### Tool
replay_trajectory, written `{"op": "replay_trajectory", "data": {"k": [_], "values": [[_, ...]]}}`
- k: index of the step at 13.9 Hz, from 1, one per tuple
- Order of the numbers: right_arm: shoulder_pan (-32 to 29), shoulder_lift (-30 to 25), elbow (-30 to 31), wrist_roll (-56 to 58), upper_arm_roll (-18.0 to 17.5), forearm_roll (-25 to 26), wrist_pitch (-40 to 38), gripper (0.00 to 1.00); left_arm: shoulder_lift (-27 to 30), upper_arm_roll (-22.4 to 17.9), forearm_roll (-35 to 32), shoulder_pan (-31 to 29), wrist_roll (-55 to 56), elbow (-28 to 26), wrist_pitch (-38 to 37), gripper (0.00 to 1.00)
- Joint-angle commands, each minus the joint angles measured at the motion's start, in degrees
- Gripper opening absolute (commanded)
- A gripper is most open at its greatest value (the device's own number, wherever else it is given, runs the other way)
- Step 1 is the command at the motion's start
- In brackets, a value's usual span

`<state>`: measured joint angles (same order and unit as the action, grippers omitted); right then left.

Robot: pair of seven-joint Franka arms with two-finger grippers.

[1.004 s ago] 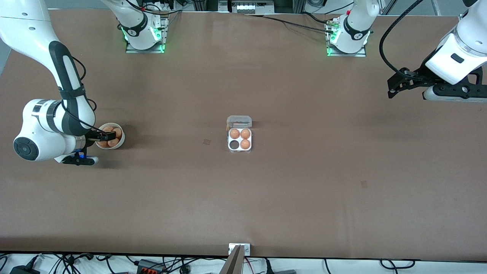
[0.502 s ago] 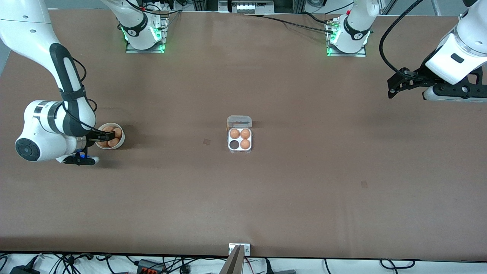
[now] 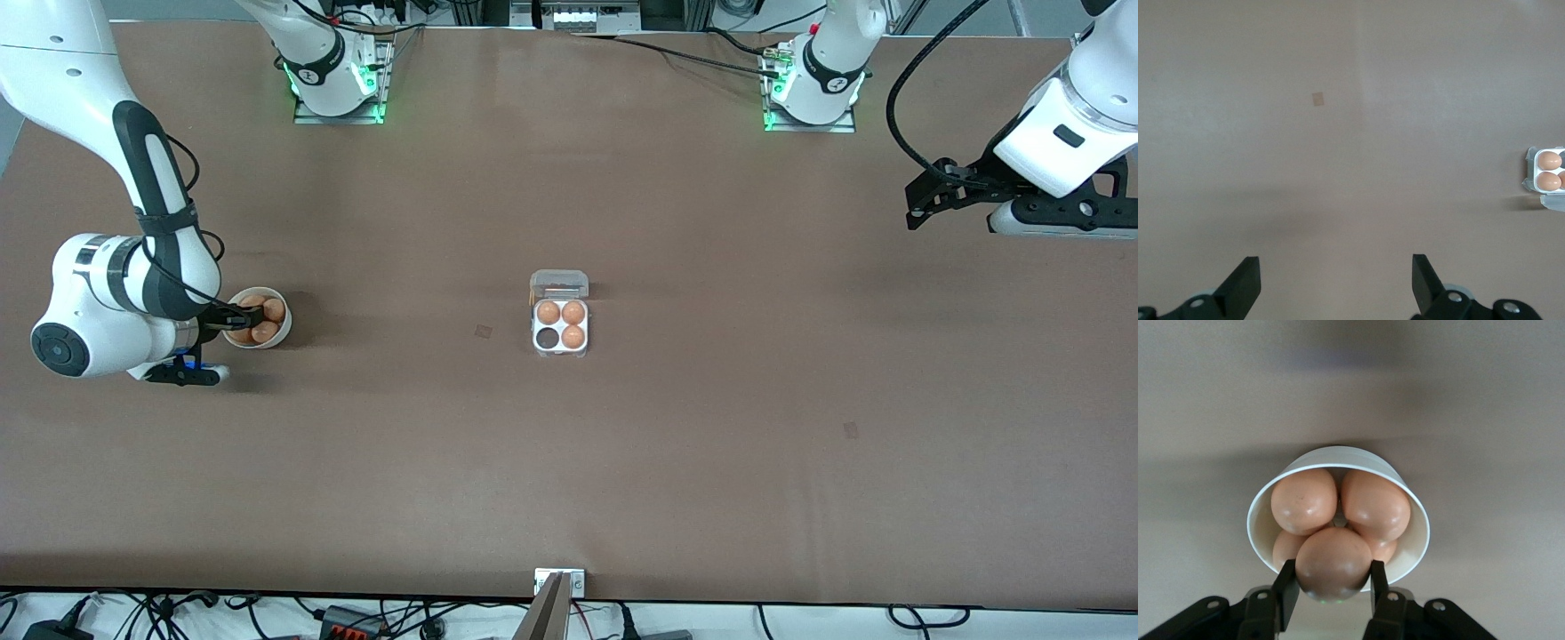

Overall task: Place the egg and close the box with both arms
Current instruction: 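Lower the right gripper and grasp one brown egg in the bowl, then lift the egg and carry it to the clear egg carton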

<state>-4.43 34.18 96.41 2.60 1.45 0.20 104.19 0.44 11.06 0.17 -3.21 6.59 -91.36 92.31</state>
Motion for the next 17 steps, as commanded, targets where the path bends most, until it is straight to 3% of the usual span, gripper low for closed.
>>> {"op": "replay_trajectory", "data": {"k": [1,3,6,8,10,13,17], "values": [[-0.7,-0.1,-0.8,1.1,-0.6,0.6,-0.7,0.2,0.1,0.4,-0.8,-0.3,0.5,0.8,-0.3,1.0],[-0.5,-1.1,-2.7,0.9,-0.8,0.0,-4.7,0.18,0.1,0.4,-0.8,-0.3,0.5,0.9,-0.3,1.0],[1.4,-1.3,-14.5,0.8,-1.8,-1.2,-16.8,0.15,0.1,0.4,-0.8,-0.3,0.5,0.8,-0.3,1.0],[4.3,-1.0,-19.8,0.5,-2.9,-1.7,-19.6,0.15,0.1,0.4,-0.8,-0.3,0.5,0.9,-0.3,1.0],[8.5,-1.0,-20.6,-1.1,-4.5,-5.0,-18.0,0.15,0.1,0.4,-0.8,-0.3,0.5,0.8,-0.3,1.0],[15.0,-0.3,-20.6,-7.4,-4.5,-11.8,-9.2,0.15,0.1,0.4,-0.8,-0.3,0.5,0.9,-0.2,1.0],[23.0,2.2,-20.6,-15.7,-4.5,-11.9,-0.8,0.15,0.1,0.4,-0.7,-0.3,0.5,0.9,-0.2,1.0]]}}
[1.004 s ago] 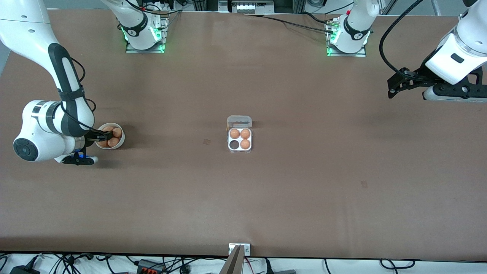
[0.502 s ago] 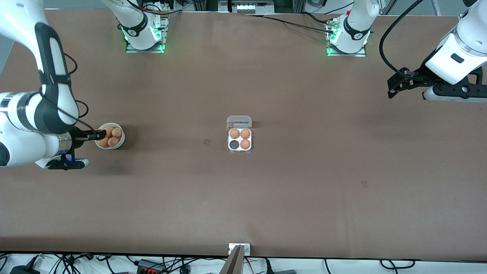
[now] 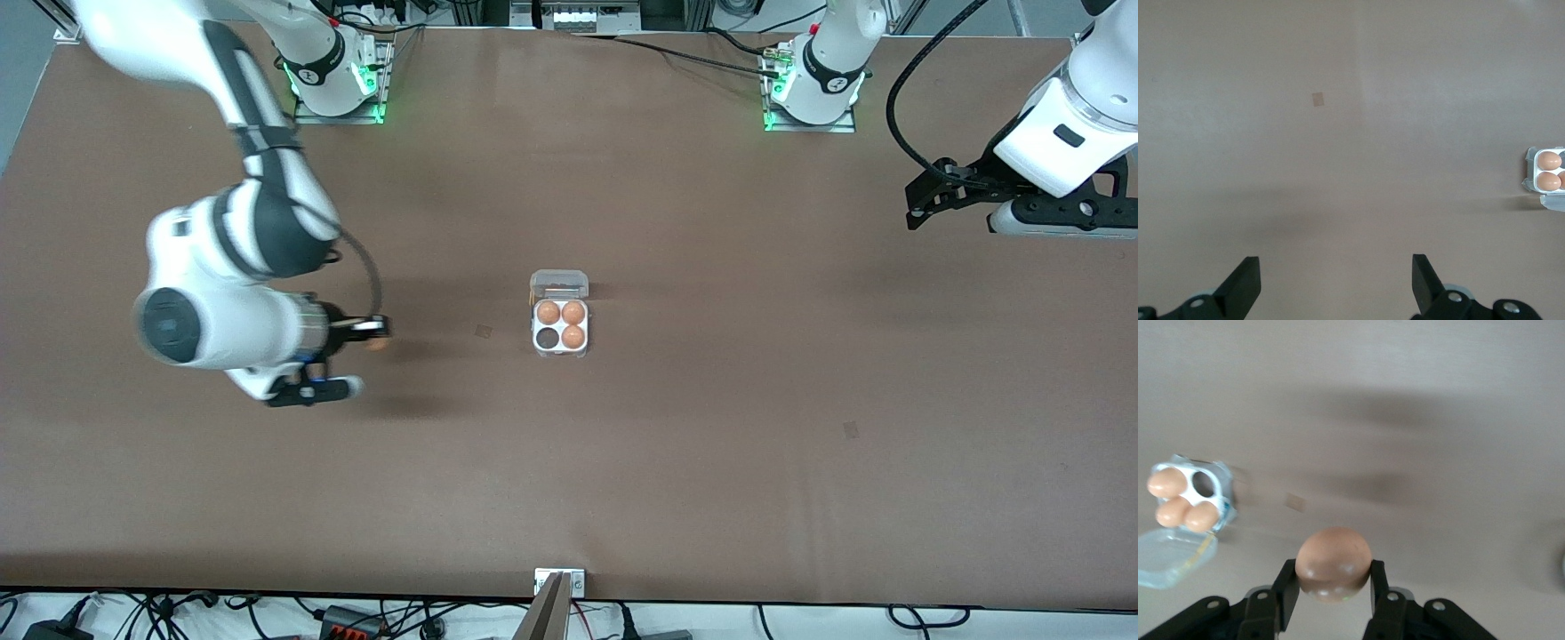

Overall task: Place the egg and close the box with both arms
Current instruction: 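Lift the egg and carry it to the clear egg carton, then lower the egg into the empty carton slot and open the right gripper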

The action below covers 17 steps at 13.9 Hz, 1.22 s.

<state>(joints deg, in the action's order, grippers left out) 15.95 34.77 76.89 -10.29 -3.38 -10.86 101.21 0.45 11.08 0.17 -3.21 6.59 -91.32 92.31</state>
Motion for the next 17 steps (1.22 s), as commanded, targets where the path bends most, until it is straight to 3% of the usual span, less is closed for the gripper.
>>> {"op": "replay_trajectory", "data": {"k": [1,5,12,17], "values": [[3.9,2.6,-1.2,-3.2,0.3,-0.8,4.4,0.15,0.1,0.4,-0.7,-0.3,0.5,0.9,-0.2,1.0],[9.9,5.9,-1.1,-5.8,0.2,-0.9,12.1,0.15,0.1,0.4,-0.7,-0.3,0.5,0.9,-0.2,1.0],[17.7,10.7,-1.1,-21.1,0.2,-1.0,24.5,0.15,0.1,0.4,-0.6,-0.2,0.6,0.9,-0.3,1.0],[18.6,12.1,-0.6,-22.0,0.2,-1.1,24.9,0.15,0.1,0.5,-0.5,-0.2,0.6,0.9,-0.4,1.0]]}}
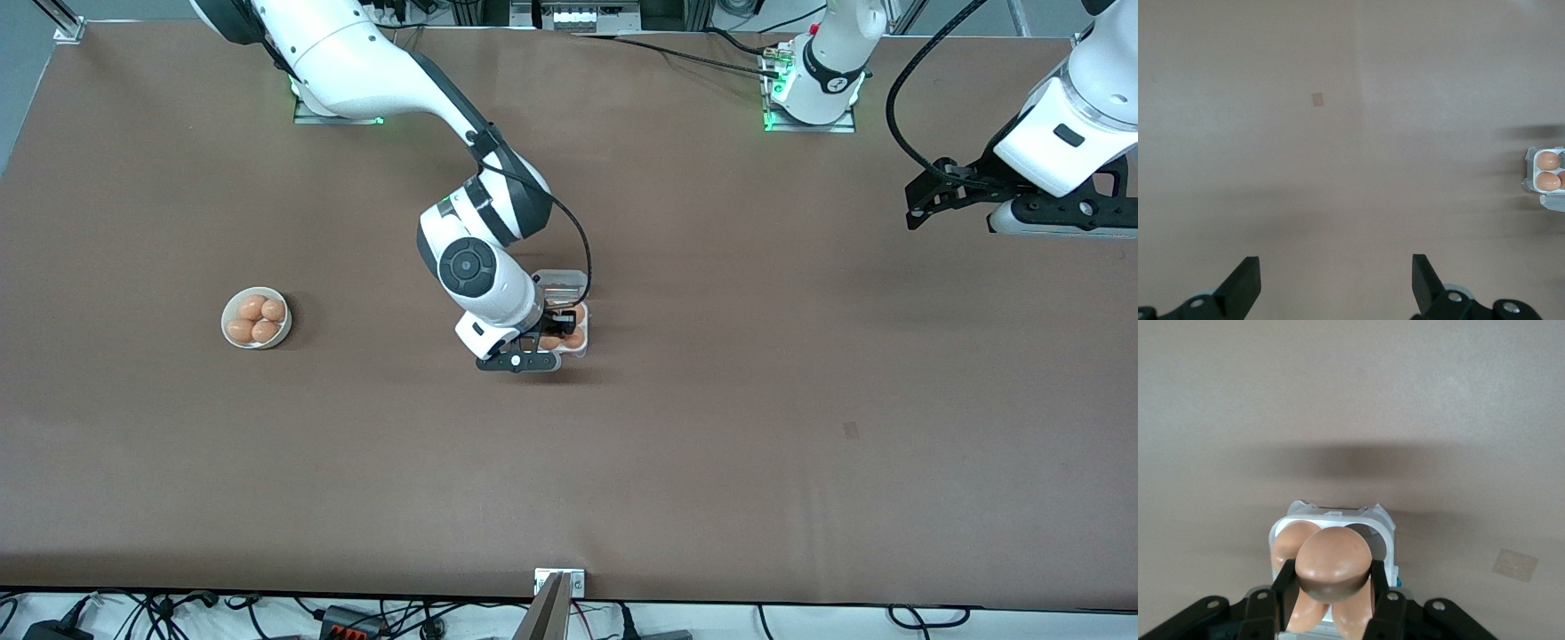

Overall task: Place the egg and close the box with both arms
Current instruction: 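Lower the egg into the empty carton slot and open the right gripper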

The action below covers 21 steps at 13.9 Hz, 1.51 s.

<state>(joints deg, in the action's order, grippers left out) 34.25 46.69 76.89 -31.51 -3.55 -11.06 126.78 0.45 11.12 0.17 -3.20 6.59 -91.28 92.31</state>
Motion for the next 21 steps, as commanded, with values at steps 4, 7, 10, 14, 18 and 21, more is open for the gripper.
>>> {"op": "replay_trajectory", "data": {"k": [4,7,10,14,18,21], "values": [[0.4,0.2,-0.7,-0.7,0.5,-0.8,-3.5,0.15,0.1,0.5,-0.5,-0.2,0.7,0.8,-0.4,1.0],[0.5,0.9,-0.6,-1.0,0.5,-0.7,-3.1,0.15,0.1,0.5,-0.5,-0.2,0.6,0.8,-0.4,1.0],[0.5,1.5,-0.7,-1.0,0.5,-0.7,-3.1,0.15,0.1,0.5,-0.5,-0.2,0.7,0.8,-0.4,1.0],[0.5,2.2,-0.8,-1.4,0.5,-0.7,-2.8,0.49,0.1,0.4,-0.5,-0.2,0.6,0.8,-0.4,1.0],[0.3,-0.4,-1.3,-3.7,0.6,-0.7,-3.6,1.0,0.1,0.5,-0.5,-0.2,0.6,0.8,-0.4,1.0],[-1.2,-5.5,-1.3,-3.6,1.5,0.3,-6.7,1.0,0.1,0.5,-0.5,-0.2,0.6,0.8,-0.4,1.0]]}}
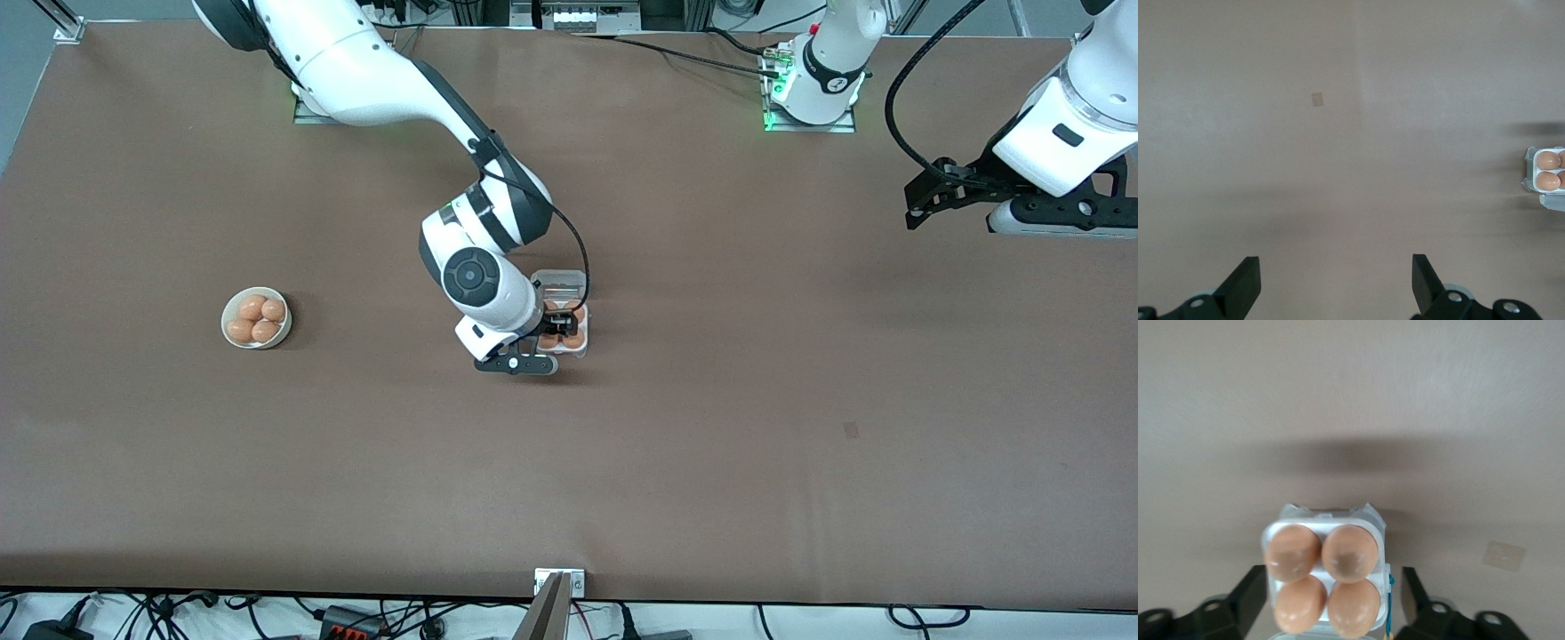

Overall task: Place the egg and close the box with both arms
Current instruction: 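Lower the egg into the empty carton slot and open the right gripper, then raise the right gripper away from the carton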

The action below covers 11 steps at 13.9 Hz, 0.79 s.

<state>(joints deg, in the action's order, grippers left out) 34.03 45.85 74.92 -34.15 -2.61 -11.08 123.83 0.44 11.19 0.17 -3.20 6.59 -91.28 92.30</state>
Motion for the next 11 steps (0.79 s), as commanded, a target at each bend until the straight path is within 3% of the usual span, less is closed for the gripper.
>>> {"op": "replay_trajectory", "data": {"k": [1,6,11], "values": [[-1.7,-6.8,0.7,-0.6,1.8,0.3,-6.0,1.0,0.1,0.4,-0.5,-0.2,0.6,0.8,-0.4,1.0],[-6.8,-16.0,0.6,10.6,8.2,1.1,-16.9,1.0,0.0,0.3,-0.4,-0.1,0.7,0.8,-0.4,1.0],[-10.5,-21.3,0.6,16.8,15.8,1.1,-25.6,1.0,-0.1,0.3,-0.9,-0.1,0.4,1.5,-2.6,1.0]]}}
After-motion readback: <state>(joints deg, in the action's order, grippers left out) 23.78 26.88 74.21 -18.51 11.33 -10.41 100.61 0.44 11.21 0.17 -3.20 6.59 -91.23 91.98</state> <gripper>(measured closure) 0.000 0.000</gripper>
